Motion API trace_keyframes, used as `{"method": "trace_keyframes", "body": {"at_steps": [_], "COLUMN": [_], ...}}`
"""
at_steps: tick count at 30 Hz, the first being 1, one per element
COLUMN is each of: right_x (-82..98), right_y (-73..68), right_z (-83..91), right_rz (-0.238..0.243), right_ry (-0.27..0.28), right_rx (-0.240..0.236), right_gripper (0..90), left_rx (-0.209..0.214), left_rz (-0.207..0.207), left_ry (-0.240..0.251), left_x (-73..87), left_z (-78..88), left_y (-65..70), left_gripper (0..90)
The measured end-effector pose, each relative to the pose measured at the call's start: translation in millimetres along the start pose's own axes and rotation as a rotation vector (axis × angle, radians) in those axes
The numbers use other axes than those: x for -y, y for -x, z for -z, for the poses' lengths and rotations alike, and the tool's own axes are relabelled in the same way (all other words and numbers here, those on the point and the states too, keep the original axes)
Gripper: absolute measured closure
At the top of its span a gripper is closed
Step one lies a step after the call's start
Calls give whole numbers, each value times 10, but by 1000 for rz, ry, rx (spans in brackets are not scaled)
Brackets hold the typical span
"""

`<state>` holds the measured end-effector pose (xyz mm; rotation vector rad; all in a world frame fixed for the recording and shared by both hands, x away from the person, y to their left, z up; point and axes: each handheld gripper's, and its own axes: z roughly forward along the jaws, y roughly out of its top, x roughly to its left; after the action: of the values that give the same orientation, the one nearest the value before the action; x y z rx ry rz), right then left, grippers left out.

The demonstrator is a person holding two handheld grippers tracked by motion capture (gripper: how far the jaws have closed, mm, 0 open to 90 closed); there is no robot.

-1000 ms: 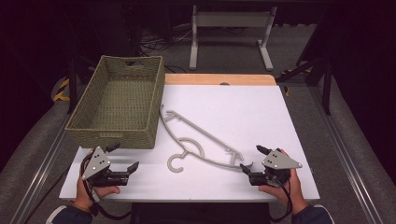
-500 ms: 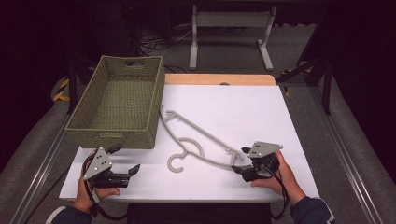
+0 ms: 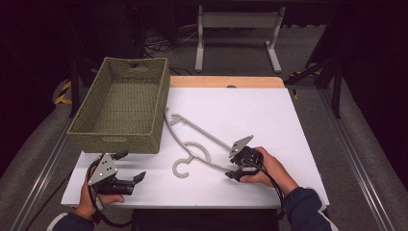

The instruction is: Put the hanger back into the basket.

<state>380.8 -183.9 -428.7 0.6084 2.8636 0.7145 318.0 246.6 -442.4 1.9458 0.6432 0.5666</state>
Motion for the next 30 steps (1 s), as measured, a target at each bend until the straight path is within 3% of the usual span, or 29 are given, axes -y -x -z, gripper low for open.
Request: {"method": "trace_keyframes", "body": {"at_steps": [7, 10, 15, 19, 23, 28, 30], "right_x": [-40, -59, -125, -158, -105, 16, 28], "right_y": [24, -11, -24, -3, 12, 76, 92], "right_z": [-53, -52, -65, -72, -63, -49, -55], "right_rz": [-3, 11, 8, -4, -40, -149, -172], "right_ry": [-39, -59, -105, -128, -85, 24, 58], "right_rx": [-7, -14, -31, -44, -42, -91, -95], "right_gripper": [586, 700, 798, 808, 832, 831, 832], "left_rx": [2, 10, 14, 26, 42, 73, 84], "left_rz": [2, 1, 3, 1, 14, 9, 10], "left_ry": [-7, -12, -23, -25, -12, -13, -16], "left_x": [7, 6, 7, 2, -21, -67, -83], "left_z": [-5, -8, -33, -41, -48, -100, -146], "left_y": [-7, -1, 12, 28, 54, 124, 158], "left_gripper": [85, 86, 92, 102, 107, 116, 124]}}
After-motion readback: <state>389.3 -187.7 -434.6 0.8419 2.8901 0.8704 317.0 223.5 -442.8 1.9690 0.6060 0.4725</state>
